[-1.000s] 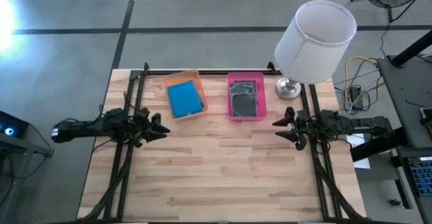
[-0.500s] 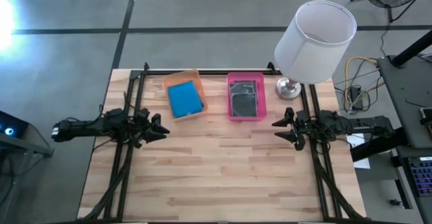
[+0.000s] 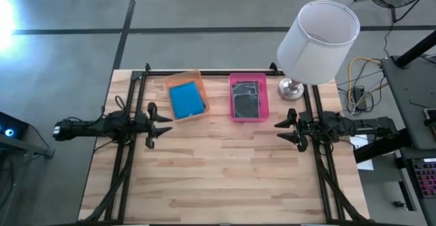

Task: Pick & place jewel cases by type
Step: Return to Home Position

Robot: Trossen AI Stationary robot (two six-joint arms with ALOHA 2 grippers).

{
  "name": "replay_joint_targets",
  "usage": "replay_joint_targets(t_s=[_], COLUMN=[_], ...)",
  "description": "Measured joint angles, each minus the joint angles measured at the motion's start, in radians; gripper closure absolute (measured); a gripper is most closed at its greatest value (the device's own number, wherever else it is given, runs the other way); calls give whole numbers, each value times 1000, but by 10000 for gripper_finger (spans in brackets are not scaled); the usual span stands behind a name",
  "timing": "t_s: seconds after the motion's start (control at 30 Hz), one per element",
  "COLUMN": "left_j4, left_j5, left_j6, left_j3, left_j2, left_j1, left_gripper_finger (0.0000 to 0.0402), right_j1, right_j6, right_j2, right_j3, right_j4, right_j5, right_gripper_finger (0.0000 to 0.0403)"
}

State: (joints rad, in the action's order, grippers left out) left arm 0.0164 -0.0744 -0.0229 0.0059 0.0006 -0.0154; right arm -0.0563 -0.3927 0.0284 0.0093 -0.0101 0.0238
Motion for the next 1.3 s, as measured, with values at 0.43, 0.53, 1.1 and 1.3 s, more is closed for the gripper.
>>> replay_joint_targets(t_s=[0.43, 0.53, 1.1, 1.3], left_j4=[21, 21, 17, 17], left_j5=[-14, -14, -10, -10], left_j6=[-38, -38, -38, -38], left_j3=[5, 4, 4, 5], left_j2=[4, 4, 4, 6], left_j1=[0, 0, 0, 0], left_gripper_finger=[267, 267, 267, 267], right_j1=[0, 0, -3, -45], right_j6=[0, 0, 30, 121], right_j2=[0, 0, -6, -28], right_j3=[0, 0, 0, 0], right_j4=[0, 0, 2, -31], right_j5=[0, 0, -7, -85], right_gripper_finger=[184, 184, 184, 184])
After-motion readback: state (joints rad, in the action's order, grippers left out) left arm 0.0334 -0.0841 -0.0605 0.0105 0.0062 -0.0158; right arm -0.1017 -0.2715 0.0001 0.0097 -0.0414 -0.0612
